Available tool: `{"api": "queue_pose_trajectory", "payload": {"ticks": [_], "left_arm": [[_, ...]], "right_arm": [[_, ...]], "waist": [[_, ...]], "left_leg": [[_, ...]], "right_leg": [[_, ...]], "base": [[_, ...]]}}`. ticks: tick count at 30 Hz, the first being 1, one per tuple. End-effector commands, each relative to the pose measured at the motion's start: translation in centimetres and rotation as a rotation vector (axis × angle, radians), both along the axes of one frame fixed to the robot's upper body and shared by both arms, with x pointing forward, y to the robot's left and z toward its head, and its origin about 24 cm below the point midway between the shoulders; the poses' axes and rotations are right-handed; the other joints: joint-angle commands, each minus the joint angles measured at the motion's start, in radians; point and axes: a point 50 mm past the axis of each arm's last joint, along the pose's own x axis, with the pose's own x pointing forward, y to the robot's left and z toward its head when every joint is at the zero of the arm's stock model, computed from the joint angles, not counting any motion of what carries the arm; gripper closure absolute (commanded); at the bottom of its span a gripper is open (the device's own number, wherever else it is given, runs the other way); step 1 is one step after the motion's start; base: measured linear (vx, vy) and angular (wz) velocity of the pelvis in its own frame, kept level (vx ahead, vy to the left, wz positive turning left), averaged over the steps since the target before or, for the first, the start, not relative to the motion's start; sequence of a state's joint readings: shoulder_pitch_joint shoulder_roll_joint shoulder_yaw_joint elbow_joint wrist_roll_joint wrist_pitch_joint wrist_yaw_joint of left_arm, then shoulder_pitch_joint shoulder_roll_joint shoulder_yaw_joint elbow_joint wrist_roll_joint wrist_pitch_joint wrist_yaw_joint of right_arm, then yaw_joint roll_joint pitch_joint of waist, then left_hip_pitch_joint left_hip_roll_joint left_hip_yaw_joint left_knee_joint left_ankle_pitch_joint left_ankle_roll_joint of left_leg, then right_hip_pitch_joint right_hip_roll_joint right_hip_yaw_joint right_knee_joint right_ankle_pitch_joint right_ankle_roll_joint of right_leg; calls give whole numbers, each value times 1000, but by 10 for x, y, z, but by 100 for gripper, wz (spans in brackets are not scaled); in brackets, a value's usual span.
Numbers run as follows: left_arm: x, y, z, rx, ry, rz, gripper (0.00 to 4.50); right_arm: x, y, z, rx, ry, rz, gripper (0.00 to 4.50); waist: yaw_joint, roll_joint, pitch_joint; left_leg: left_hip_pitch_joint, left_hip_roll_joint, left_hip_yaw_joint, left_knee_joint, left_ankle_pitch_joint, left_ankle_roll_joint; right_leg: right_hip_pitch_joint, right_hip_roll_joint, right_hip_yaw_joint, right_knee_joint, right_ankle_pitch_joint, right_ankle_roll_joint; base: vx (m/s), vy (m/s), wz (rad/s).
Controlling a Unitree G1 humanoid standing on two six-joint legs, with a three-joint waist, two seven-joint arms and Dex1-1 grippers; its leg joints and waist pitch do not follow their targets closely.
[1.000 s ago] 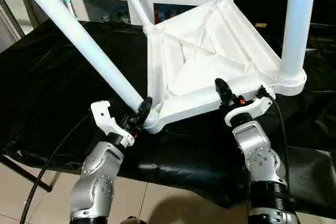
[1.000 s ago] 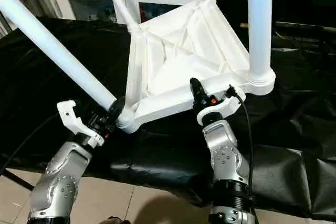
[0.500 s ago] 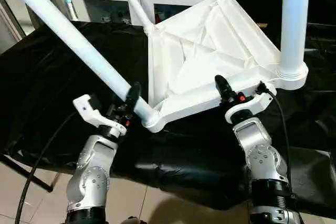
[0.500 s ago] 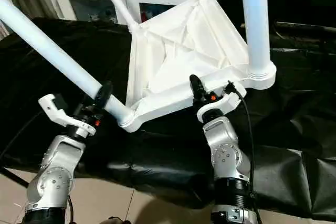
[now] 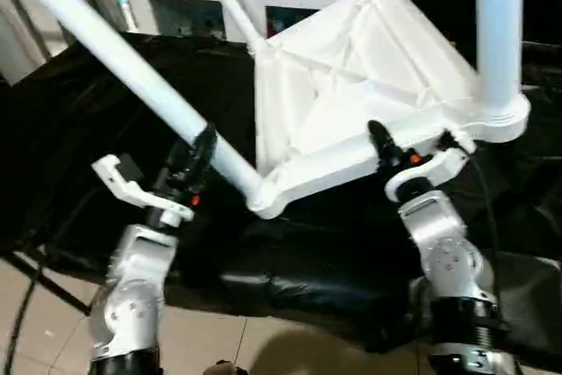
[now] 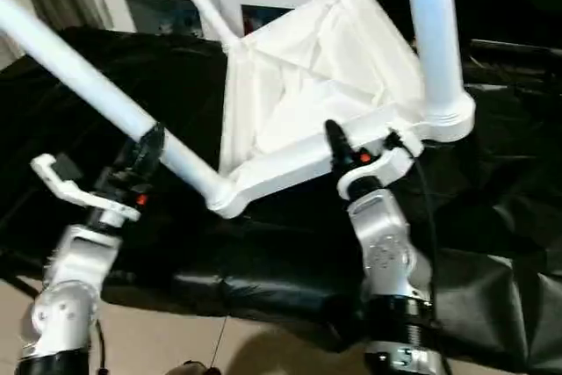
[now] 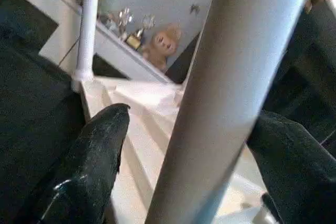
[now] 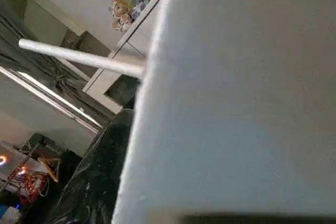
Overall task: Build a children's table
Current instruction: Flip table
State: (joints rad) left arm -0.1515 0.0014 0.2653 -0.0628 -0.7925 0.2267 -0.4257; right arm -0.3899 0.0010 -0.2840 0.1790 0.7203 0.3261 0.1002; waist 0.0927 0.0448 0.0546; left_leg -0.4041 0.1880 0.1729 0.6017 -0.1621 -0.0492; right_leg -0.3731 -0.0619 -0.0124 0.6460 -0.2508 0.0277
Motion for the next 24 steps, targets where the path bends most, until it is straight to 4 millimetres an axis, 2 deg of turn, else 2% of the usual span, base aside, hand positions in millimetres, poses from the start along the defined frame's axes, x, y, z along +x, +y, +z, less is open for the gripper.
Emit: {"api": "queue_pose_trajectory", "payload": {"ticks": [1, 3, 5, 9, 12, 19, 21, 24], "left_arm": [[-6, 22, 3, -31, -7, 81, 37], [-6, 12, 11, -100, -37, -11, 19], [-5, 16, 13, -93, -32, 25, 19], [-3, 28, 10, -132, -11, 81, 2], [-8, 43, 11, -158, -23, 121, 0], [-13, 62, 22, -112, -82, 151, 0], [-16, 61, 30, -84, -118, 90, 0], [-26, 39, 37, 82, -126, -136, 0]], "right_arm": [[-4, -42, 15, -121, -58, -168, 236], [-3, -40, 16, -119, -58, -165, 236], [-4, -40, 16, -122, -58, -162, 236], [-4, -43, 17, -124, -59, -166, 236], [-5, -49, 19, -158, -54, -171, 236], [-2, -57, 26, -359, -56, -118, 236], [-1, -61, 31, -401, -56, -121, 236], [2, -62, 37, -471, -54, -100, 236]], "waist": [[-4, -23, -70], [0, -23, -69], [3, -25, -69], [3, -26, -68], [2, -27, -69], [1, -26, -70], [0, -25, -69], [-4, -23, -70]], "left_leg": [[32, 29, 0, -58, -113, 3], [31, 28, 0, -59, -122, -7], [32, 27, 1, -60, -138, -18], [30, 25, 1, -62, -147, -27], [27, 24, 0, -62, -145, -32], [30, 22, 0, -61, -144, -37], [31, 22, 0, -63, -156, -43], [32, 24, 0, -64, -156, -45]], "right_leg": [[23, -50, 27, -76, 19, -134], [23, -50, 27, -77, 2, -130], [22, -47, 26, -79, -18, -119], [22, -49, 26, -83, -42, -93], [23, -50, 25, -83, -47, -87], [22, -47, 24, -84, -48, -78], [21, -48, 24, -85, -71, -79], [17, -45, 22, -82, -66, -83]], "base": [[0, 0, 0], [0, 0, 0], [0, 0, 0], [0, 0, 0], [0, 0, 0], [0, 0, 0], [0, 0, 0], [0, 0, 0]]}}
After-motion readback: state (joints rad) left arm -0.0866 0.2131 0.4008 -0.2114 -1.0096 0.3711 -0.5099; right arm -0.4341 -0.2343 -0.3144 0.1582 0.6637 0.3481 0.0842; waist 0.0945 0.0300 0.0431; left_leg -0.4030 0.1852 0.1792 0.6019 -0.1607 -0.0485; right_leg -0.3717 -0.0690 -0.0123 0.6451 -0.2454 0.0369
